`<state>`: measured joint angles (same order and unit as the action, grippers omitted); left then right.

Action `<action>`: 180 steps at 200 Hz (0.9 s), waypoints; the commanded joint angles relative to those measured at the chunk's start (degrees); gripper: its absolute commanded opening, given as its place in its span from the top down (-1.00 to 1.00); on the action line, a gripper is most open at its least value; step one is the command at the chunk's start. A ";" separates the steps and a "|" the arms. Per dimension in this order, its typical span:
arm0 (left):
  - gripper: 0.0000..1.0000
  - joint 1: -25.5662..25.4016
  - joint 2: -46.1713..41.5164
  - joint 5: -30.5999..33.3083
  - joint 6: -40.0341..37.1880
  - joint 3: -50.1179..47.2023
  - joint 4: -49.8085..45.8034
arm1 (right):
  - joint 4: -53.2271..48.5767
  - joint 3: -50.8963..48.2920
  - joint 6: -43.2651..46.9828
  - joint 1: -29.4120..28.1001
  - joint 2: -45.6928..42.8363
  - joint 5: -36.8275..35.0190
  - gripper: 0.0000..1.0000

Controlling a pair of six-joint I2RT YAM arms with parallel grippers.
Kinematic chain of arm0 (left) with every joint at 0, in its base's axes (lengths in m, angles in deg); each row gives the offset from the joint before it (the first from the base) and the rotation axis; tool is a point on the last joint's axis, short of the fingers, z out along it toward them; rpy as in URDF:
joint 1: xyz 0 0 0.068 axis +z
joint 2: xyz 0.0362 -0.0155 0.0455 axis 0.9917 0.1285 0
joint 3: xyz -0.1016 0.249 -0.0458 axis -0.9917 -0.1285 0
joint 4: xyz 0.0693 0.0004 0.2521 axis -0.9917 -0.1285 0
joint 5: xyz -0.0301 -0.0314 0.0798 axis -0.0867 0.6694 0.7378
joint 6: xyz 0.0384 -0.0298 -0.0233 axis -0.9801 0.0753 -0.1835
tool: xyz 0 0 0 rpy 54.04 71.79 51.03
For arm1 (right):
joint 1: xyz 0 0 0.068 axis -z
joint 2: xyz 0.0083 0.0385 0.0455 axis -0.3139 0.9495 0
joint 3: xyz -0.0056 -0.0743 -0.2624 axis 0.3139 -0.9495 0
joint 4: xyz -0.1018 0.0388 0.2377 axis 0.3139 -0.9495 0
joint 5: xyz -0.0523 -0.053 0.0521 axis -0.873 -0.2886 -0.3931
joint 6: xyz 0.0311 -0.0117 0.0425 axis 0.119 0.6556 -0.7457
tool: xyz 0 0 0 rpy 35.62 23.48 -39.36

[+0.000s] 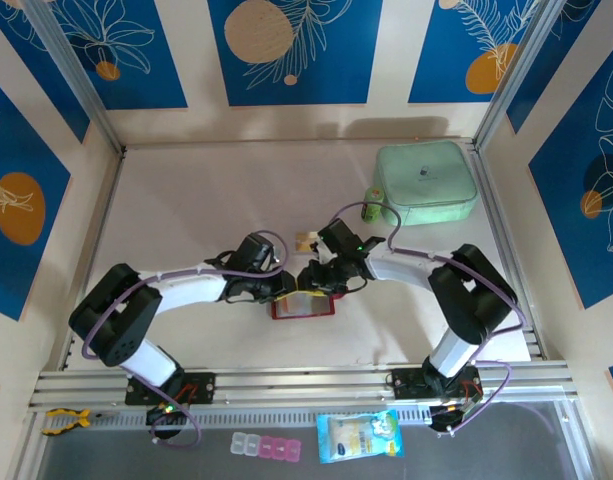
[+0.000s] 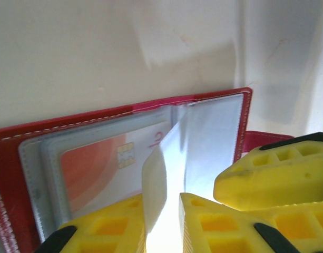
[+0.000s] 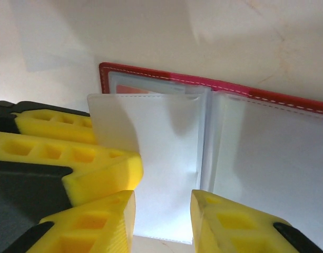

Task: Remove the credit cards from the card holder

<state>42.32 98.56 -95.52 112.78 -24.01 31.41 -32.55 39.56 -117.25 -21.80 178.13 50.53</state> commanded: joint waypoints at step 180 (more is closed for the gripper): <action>0.52 -5.21 9.56 -3.29 0.71 11.95 1.20 | -4.66 -8.27 1.11 6.85 -12.96 -1.49 0.31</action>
<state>37.98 106.97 -97.23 113.11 -14.22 31.69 -35.28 32.33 -116.90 -15.70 167.73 49.20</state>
